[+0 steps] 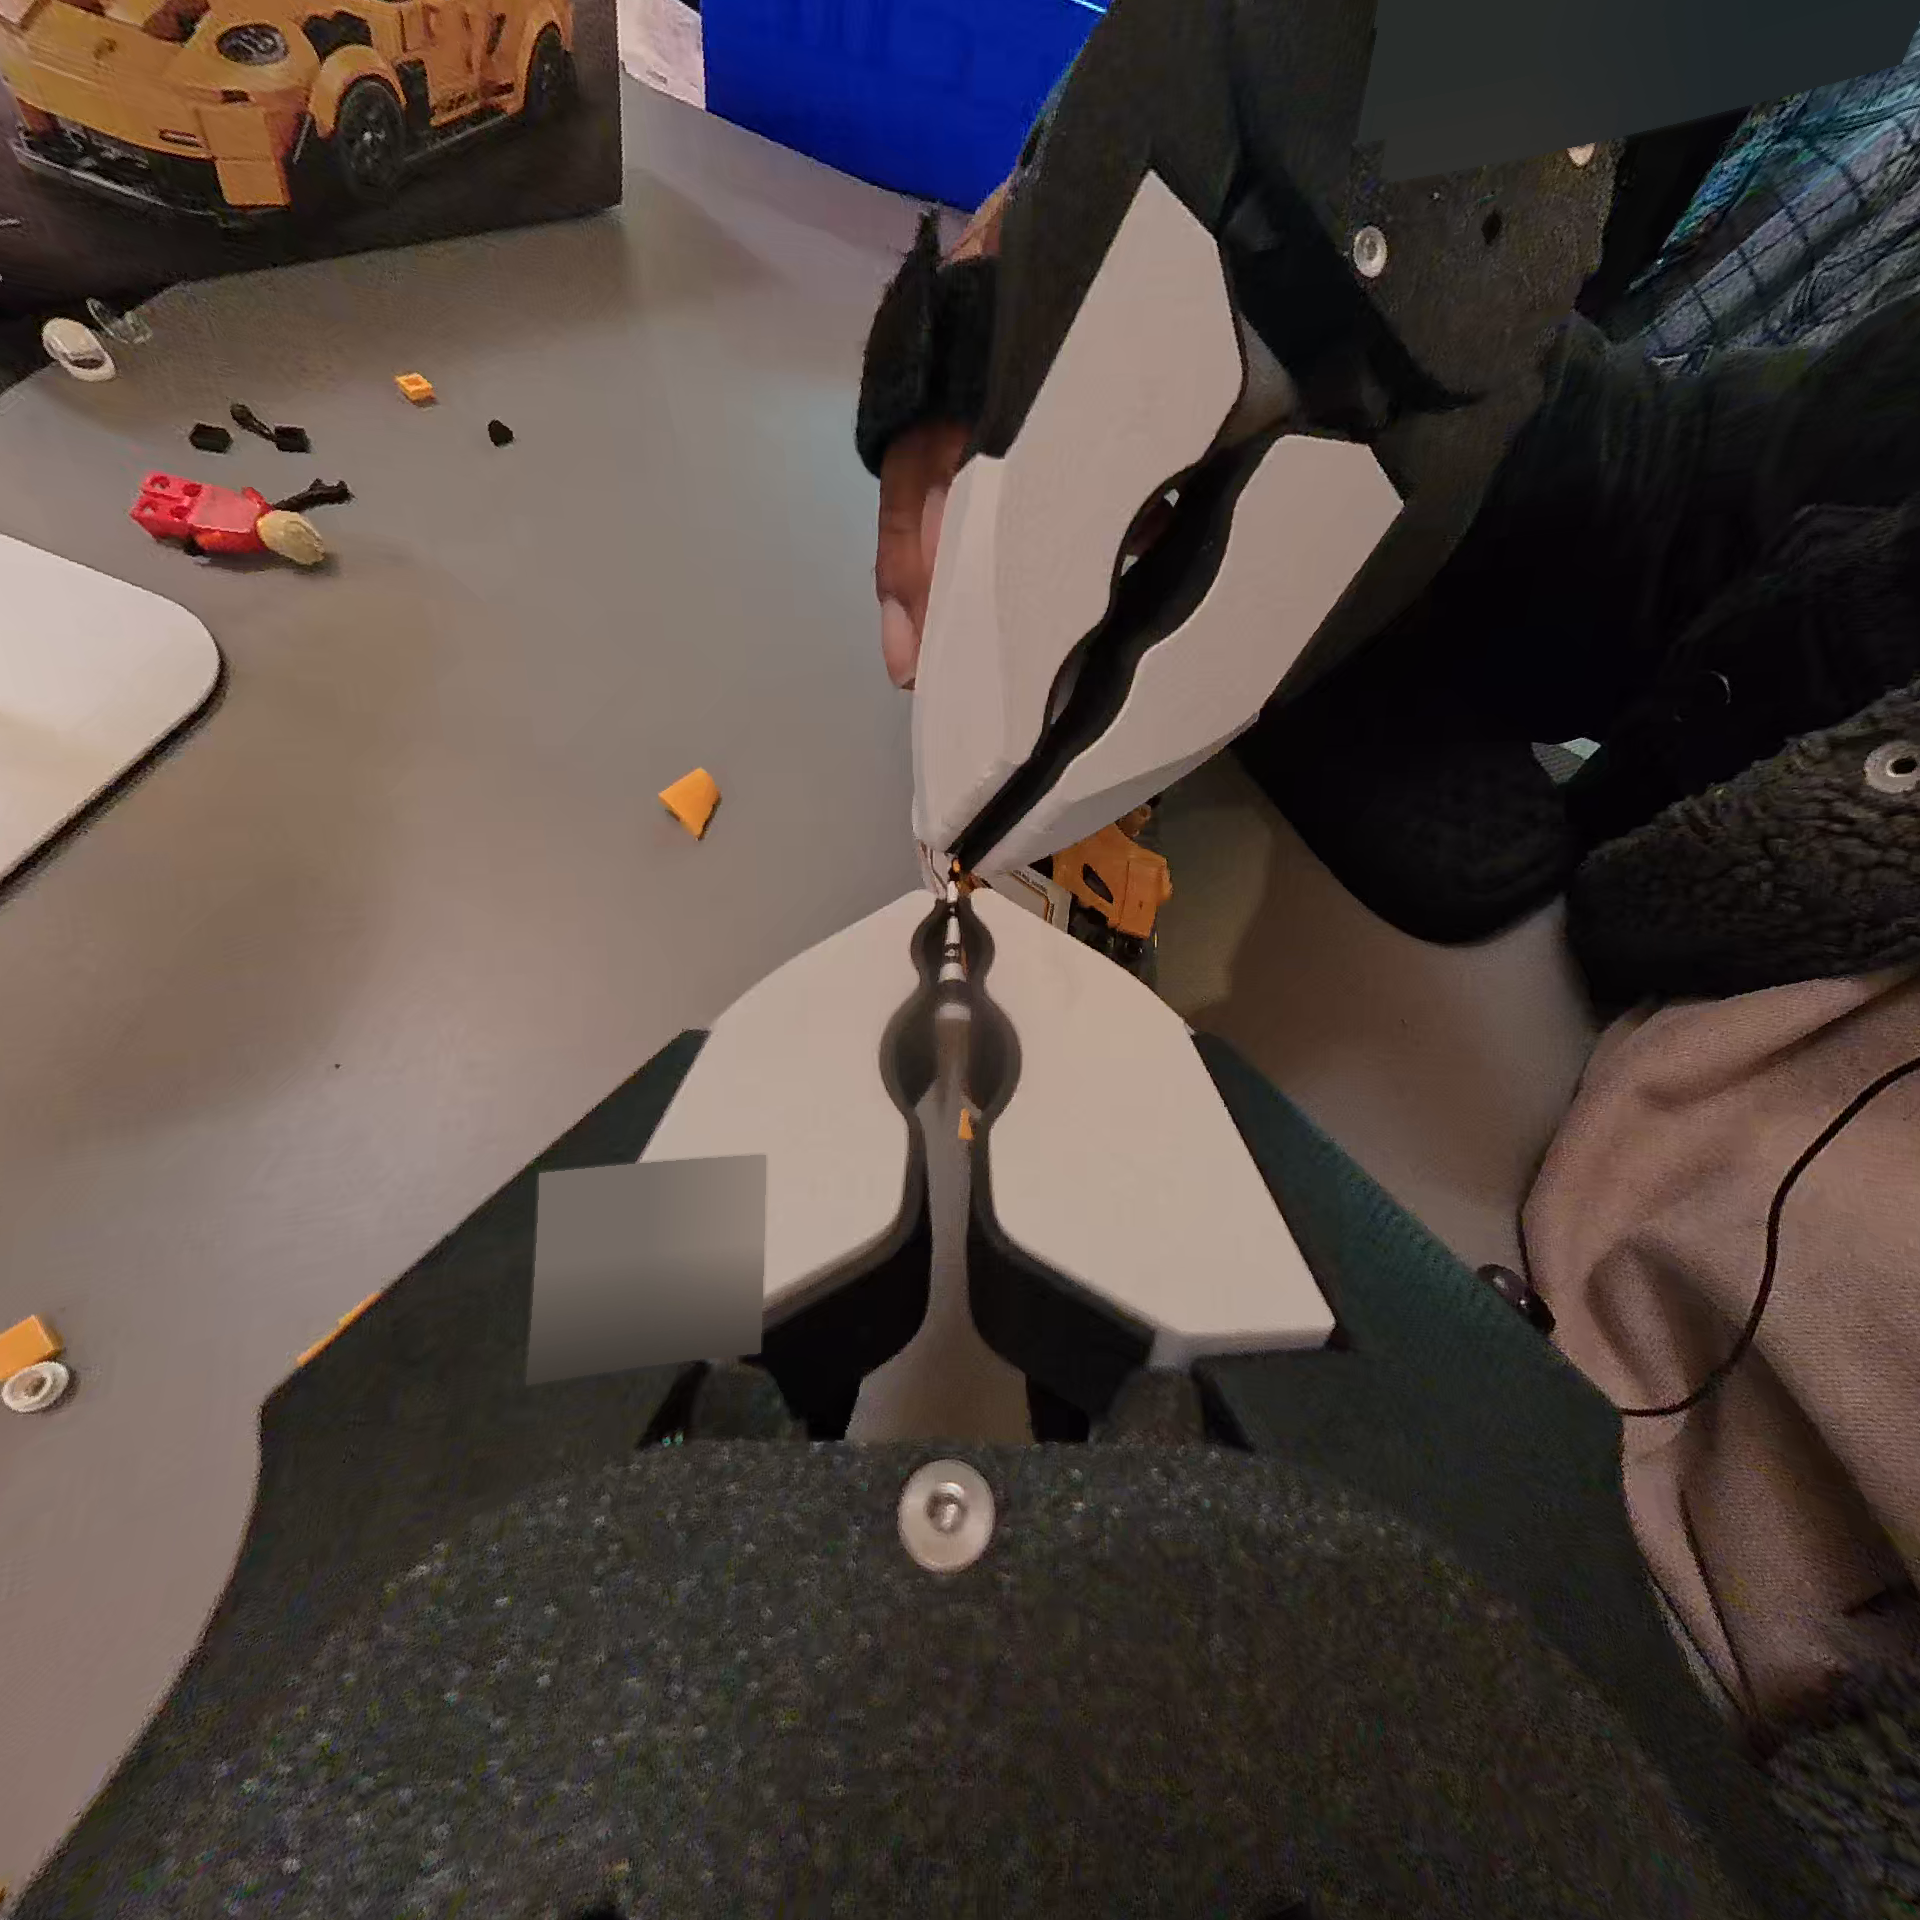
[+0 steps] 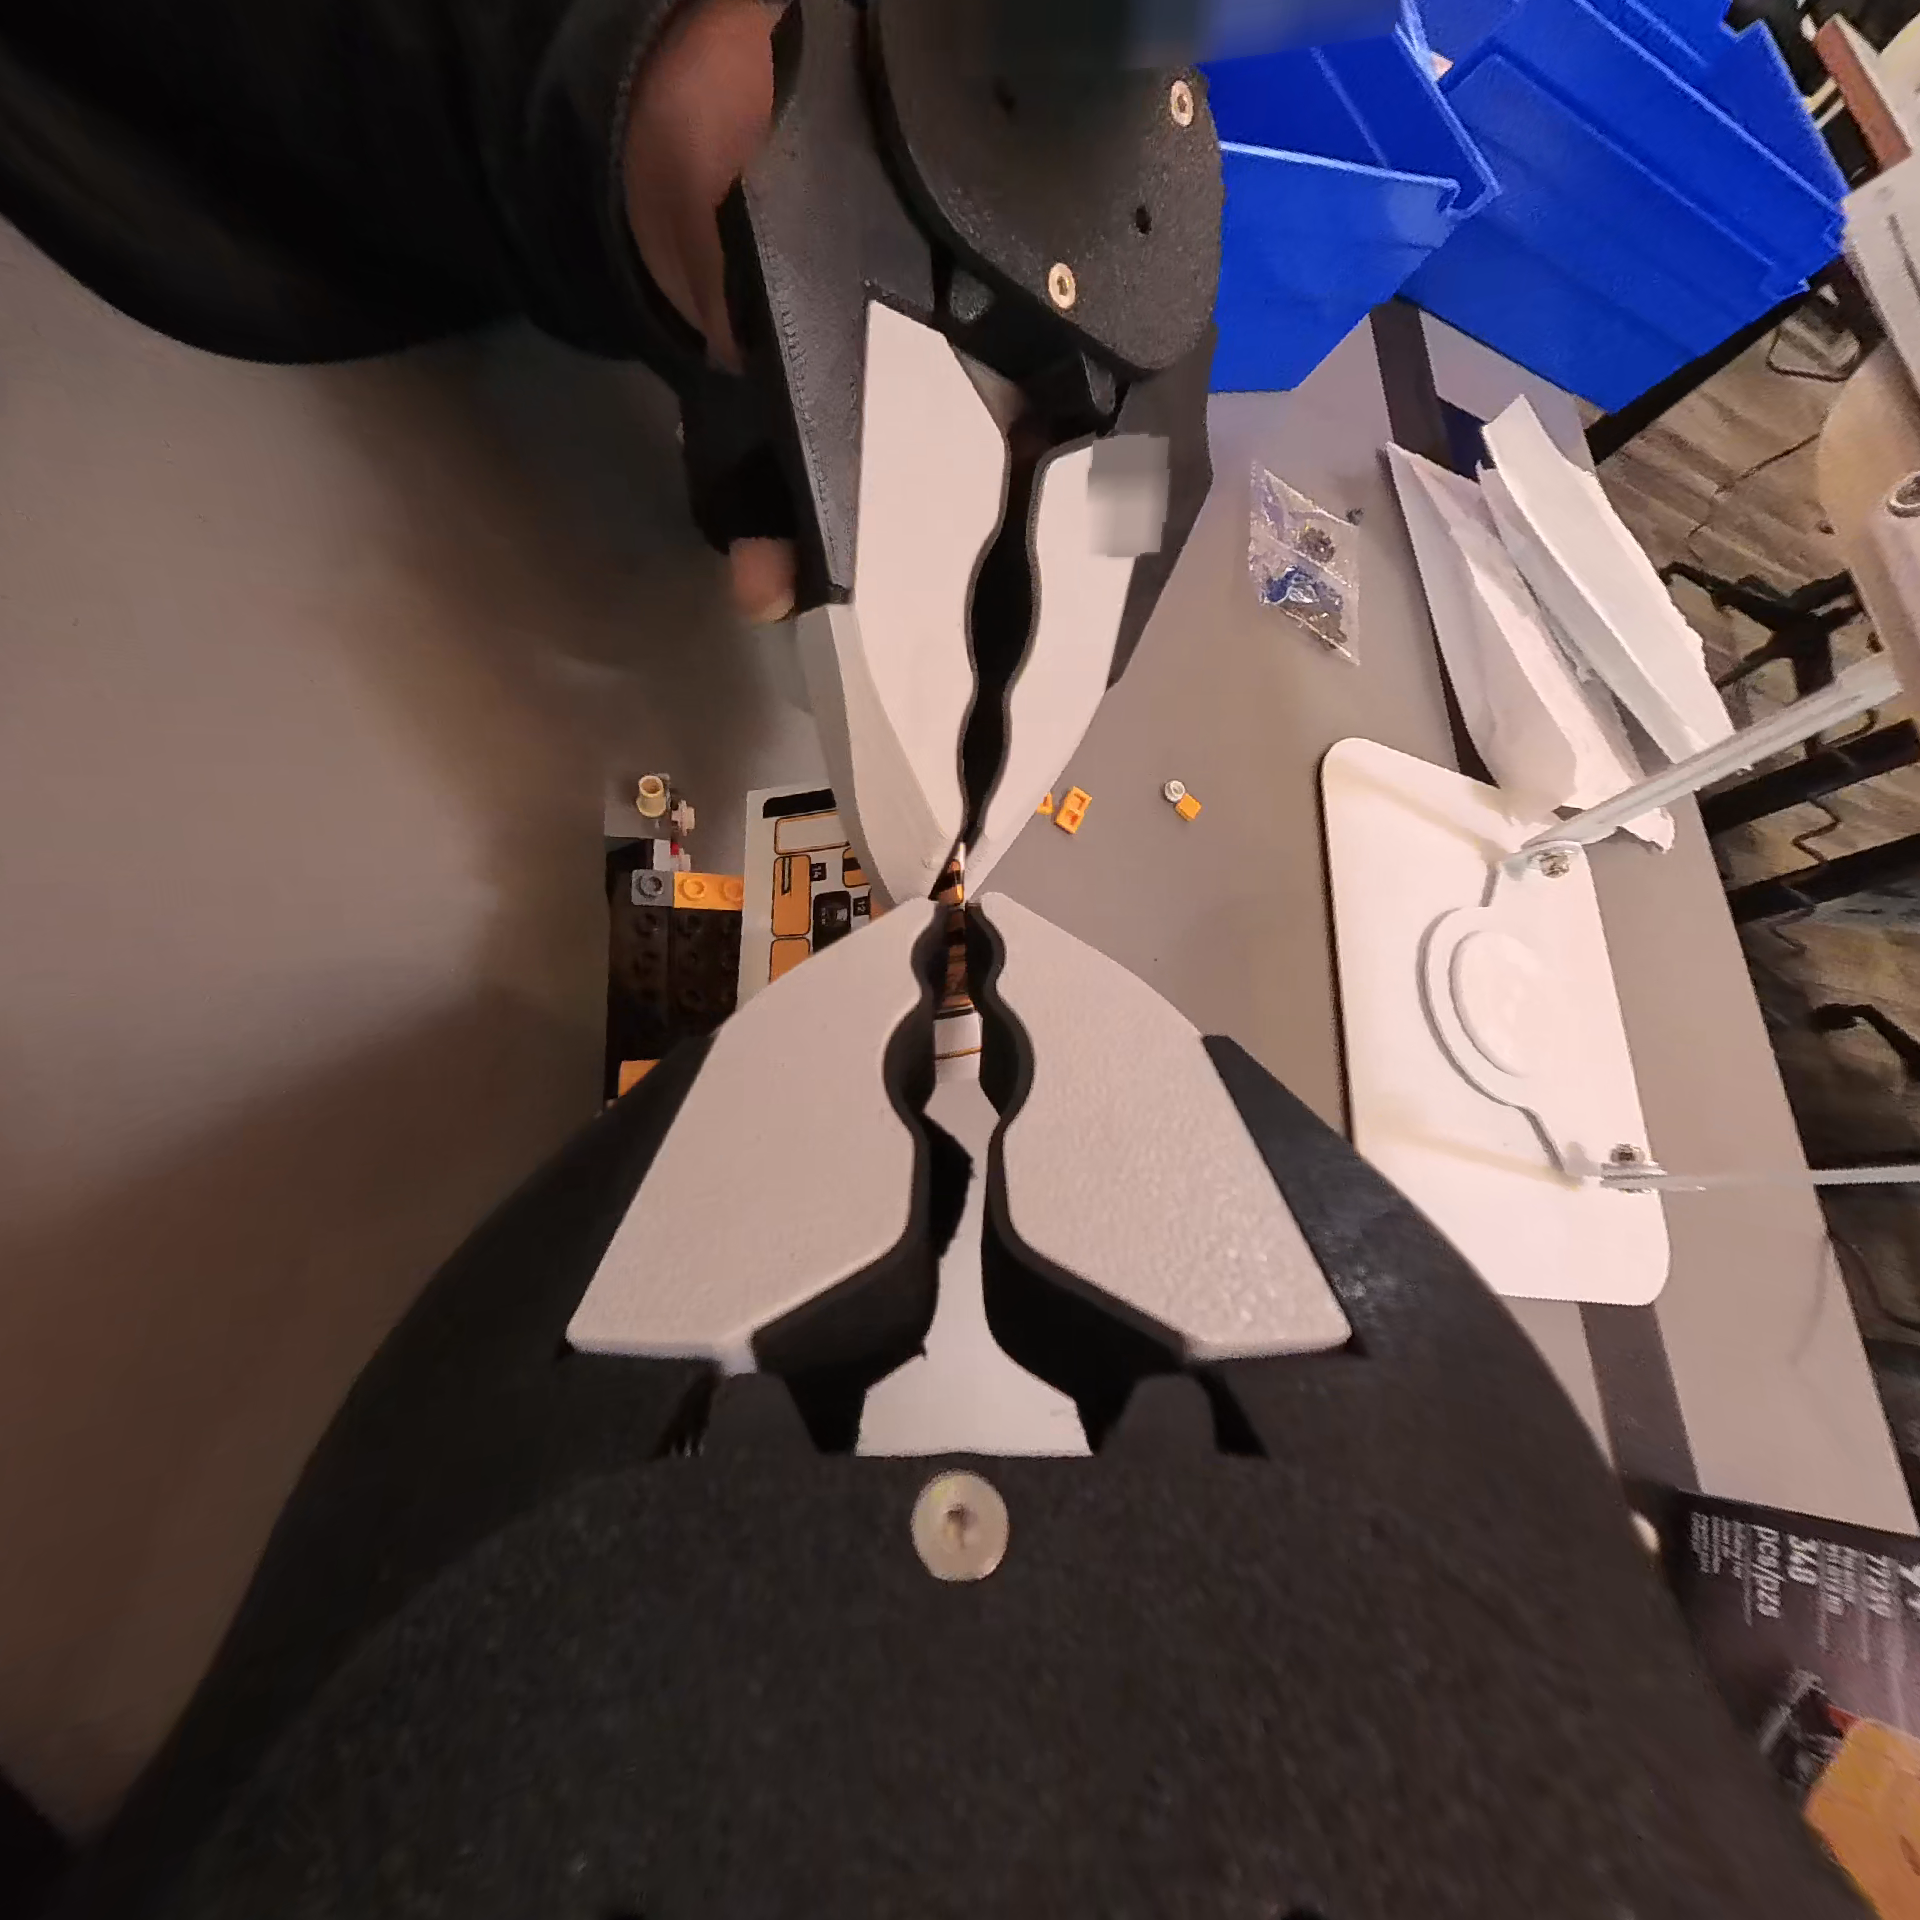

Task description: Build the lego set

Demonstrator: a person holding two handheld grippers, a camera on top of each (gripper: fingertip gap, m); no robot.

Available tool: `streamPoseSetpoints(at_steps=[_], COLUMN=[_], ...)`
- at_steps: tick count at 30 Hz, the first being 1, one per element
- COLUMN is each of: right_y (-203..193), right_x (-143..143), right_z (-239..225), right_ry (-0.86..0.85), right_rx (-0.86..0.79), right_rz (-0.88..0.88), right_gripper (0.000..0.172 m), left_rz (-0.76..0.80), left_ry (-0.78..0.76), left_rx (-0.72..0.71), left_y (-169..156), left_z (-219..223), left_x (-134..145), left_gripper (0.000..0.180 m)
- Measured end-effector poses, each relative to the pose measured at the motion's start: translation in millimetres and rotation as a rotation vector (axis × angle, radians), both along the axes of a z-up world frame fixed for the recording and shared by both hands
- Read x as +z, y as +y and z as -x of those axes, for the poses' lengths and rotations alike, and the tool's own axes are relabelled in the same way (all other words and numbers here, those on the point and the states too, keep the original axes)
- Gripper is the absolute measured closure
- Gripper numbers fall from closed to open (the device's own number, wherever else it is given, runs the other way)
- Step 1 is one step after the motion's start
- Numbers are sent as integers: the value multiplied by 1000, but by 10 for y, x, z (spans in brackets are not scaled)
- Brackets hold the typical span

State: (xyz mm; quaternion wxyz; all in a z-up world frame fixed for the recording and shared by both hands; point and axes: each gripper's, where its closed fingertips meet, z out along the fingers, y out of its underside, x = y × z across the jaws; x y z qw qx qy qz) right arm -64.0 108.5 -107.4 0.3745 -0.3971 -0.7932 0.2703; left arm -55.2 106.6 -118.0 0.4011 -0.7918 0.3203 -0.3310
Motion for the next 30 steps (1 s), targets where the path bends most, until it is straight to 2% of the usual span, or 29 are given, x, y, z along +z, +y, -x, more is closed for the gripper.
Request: streamPoseSetpoints(at_steps=[4,11,14,24,26,30], right_y=[24,64,63,2,-55,-28], right_x=[7,106,132,118,90,124], right_z=[22,79,86,63,45,50], right_ry=[18,107,136,174,164,174], right_rx=[-8,-17,-6,87,125,101], right_rz=[-71,-242,-310,-540,-544,-519], right_gripper=[170,170,170,172,172,172], left_rz=[57,299,361,423,420,361], left_ry=[-56,-363,-441,-474,-484,-441], left_rx=[18,37,33,32,55,41], left_y=[11,24,24,14,51,30], left_z=[11,28,29,9,53,54], left_x=[10,130,156,122,124,175], left_gripper=[180,180,180,180,180,180])
